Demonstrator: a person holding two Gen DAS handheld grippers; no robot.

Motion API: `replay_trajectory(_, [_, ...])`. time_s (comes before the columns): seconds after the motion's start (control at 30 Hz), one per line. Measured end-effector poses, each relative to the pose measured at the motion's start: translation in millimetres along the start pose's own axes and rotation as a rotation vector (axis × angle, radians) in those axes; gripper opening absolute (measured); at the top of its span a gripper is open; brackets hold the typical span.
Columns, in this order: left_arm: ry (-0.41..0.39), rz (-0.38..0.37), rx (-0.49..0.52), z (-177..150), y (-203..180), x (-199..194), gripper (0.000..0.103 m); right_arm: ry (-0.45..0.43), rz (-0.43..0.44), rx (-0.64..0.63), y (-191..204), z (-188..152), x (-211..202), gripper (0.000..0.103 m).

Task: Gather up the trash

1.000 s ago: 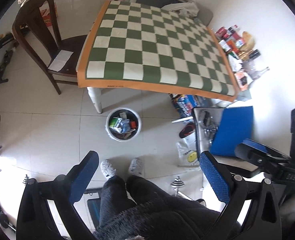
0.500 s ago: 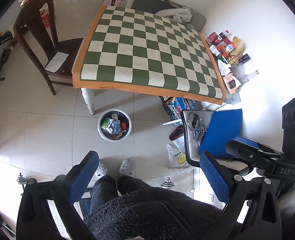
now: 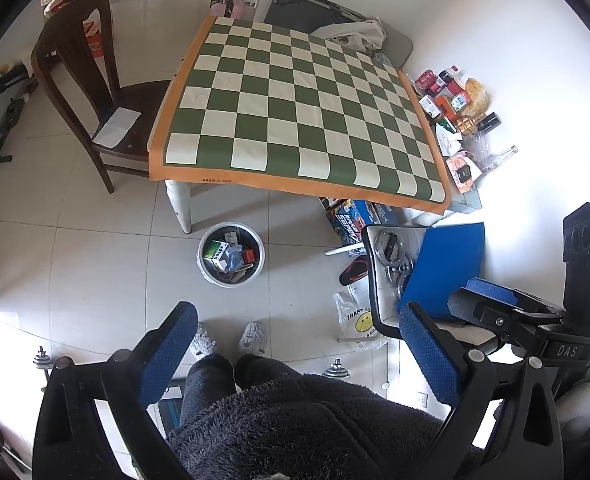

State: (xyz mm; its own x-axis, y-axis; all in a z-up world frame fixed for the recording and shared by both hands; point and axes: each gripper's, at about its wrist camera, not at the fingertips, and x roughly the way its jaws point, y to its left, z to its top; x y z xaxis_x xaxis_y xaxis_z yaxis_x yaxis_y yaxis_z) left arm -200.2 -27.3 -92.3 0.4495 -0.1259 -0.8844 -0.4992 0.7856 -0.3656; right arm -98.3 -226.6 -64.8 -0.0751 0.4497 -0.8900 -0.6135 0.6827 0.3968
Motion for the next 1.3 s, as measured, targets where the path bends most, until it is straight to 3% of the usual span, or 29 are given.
replay_trajectory(1.3, [-0.005, -0.002, 0.001, 0, -4, -4, 0.103, -0.002, -0.003, 0.006, -11, -10, -9, 0.103])
